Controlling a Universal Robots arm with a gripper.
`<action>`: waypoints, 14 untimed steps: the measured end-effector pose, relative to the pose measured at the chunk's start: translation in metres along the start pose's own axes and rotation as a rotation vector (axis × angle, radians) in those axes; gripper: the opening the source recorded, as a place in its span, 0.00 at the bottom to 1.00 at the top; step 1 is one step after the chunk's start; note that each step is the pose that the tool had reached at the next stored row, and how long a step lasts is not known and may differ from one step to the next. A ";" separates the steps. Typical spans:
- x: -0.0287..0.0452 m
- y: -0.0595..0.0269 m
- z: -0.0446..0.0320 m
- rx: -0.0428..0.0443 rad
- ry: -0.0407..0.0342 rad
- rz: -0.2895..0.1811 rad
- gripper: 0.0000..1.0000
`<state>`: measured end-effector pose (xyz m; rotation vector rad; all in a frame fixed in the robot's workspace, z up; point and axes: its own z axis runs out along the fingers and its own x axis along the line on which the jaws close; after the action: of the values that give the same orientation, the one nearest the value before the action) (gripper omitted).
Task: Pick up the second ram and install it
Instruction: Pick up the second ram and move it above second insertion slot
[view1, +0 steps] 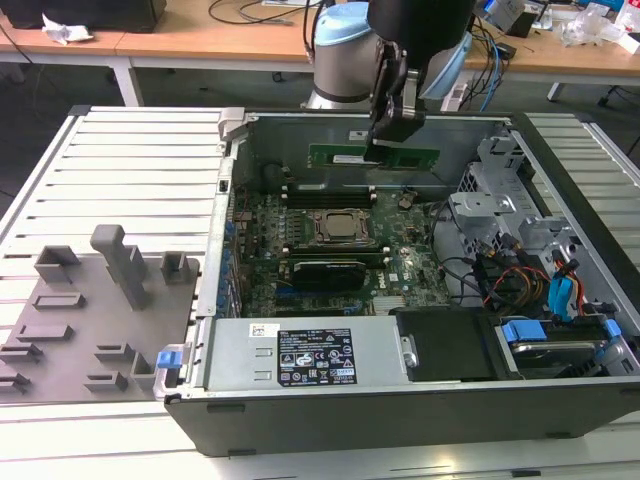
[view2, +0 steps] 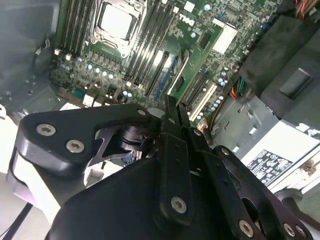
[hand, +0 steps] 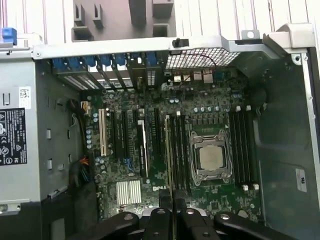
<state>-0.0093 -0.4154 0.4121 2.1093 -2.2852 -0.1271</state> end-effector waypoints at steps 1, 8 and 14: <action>-0.0013 -0.0001 0.0009 -0.0003 -0.0009 0.000 0.14; -0.0146 -0.0021 0.0116 -0.0025 -0.0039 -0.001 0.14; -0.0233 -0.0098 0.0291 -0.0075 -0.0036 0.000 0.14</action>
<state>0.0001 -0.3918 0.3831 2.1075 -2.2829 -0.1393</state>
